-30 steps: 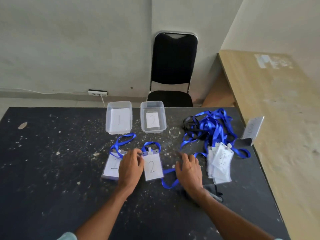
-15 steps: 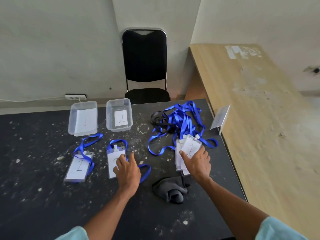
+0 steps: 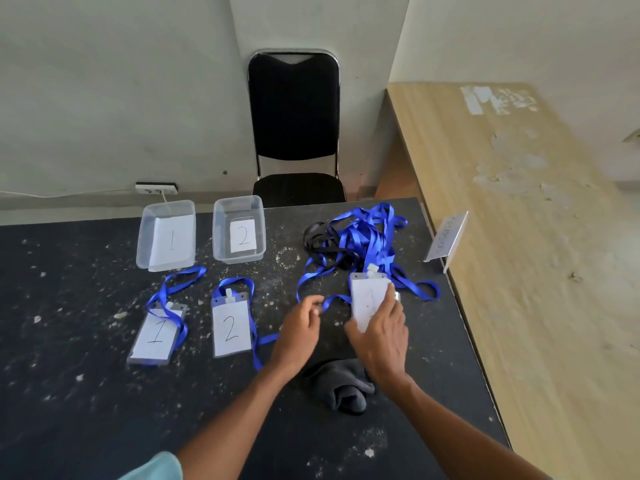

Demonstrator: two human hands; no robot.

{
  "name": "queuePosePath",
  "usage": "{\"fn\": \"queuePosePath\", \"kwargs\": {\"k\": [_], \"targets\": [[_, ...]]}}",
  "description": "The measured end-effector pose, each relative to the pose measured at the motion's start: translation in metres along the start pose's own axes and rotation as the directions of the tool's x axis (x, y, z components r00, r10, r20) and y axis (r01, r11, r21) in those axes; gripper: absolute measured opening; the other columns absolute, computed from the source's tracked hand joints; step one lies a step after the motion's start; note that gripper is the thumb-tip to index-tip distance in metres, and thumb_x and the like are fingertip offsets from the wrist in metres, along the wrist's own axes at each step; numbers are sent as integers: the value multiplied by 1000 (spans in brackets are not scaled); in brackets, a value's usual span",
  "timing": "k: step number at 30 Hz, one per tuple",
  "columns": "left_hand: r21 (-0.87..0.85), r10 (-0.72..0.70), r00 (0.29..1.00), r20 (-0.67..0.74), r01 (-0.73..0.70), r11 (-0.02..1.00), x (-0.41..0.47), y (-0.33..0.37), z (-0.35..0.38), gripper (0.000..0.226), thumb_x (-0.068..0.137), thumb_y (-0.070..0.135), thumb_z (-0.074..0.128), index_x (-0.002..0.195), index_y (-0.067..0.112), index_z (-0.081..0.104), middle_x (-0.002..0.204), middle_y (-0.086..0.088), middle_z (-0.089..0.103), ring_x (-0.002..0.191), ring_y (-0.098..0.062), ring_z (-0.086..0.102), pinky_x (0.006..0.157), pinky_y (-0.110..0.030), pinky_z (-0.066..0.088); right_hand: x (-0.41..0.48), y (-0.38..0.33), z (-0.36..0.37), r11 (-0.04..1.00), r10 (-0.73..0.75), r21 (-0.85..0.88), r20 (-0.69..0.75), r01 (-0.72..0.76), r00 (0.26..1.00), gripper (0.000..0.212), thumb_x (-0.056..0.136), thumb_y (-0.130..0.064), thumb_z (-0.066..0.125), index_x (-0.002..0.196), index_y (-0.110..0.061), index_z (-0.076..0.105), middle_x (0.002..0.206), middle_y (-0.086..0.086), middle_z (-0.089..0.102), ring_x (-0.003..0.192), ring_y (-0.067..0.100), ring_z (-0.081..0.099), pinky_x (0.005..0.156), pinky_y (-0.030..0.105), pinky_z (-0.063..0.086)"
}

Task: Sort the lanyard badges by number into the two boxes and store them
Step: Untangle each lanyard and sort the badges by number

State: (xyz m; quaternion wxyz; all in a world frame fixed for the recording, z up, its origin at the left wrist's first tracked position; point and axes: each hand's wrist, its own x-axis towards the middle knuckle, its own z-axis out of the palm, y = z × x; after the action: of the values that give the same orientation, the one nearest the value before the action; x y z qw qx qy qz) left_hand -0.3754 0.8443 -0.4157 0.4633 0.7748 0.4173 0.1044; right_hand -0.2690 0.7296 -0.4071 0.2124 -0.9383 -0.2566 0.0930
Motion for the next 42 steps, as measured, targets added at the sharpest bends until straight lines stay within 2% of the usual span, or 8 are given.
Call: {"fn": "queuePosePath", "kwargs": {"k": [3,8,12,17,26,33,38,42], "targets": [[-436,-222,957,186,283,854,0,22,6,23,105,25,42,110,25,65,100,1,73,92,-12,70,83,-33,58,-18,-16,4,985,-148,101,54,142,987,100,79,-53,62,154,-8,11,136,14,47,121,33,50,95,44,47],[-620,-286,930,230,366,694,-1,12,-7,23,106,23,43,107,23,66,101,-6,76,94,-24,73,77,-42,57,-32,-21,9,967,-239,130,160,220,958,98,86,-59,55,155,-12,4,152,6,33,135,21,38,107,34,40],[-670,-374,879,296,470,575,0,-6,-15,22,106,19,43,106,20,65,107,-10,73,100,-28,70,90,-51,56,-59,-6,3,871,-477,-71,116,487,871,65,85,-63,50,131,-16,46,121,2,52,107,21,52,90,35,47],[-561,-355,880,316,475,678,1,-23,-16,29,105,14,42,123,24,61,116,-7,71,109,-23,66,95,-48,55,-74,32,15,661,-624,-183,406,728,668,37,84,-47,53,116,-30,54,111,-5,56,96,21,59,76,35,51],[-531,-315,906,284,422,735,5,-30,-25,31,102,6,49,125,19,63,112,-10,68,100,-23,71,83,-43,61,-21,11,-18,939,-344,77,217,335,914,36,92,-31,56,126,-28,50,103,-7,51,89,14,55,65,33,52],[-492,-321,908,269,416,764,10,-30,-23,27,100,3,52,119,14,69,109,-12,71,94,-24,73,80,-44,62,-5,-28,20,972,-224,15,368,235,902,39,98,-24,48,137,-24,49,127,2,51,118,23,50,91,38,50],[-412,-361,910,203,414,812,12,-35,-21,26,96,3,58,115,17,69,108,-5,71,90,-18,72,72,-37,63,-24,-13,20,863,-436,-11,490,505,755,34,96,-25,52,130,-27,57,121,0,54,112,22,54,86,36,53],[-357,-351,916,195,400,844,16,-34,-22,18,95,8,62,104,20,70,104,-2,72,87,-17,73,68,-37,63,3,-13,12,938,-342,63,350,342,872,32,95,-26,53,126,-30,56,115,-3,57,105,19,58,83,36,54]]}}
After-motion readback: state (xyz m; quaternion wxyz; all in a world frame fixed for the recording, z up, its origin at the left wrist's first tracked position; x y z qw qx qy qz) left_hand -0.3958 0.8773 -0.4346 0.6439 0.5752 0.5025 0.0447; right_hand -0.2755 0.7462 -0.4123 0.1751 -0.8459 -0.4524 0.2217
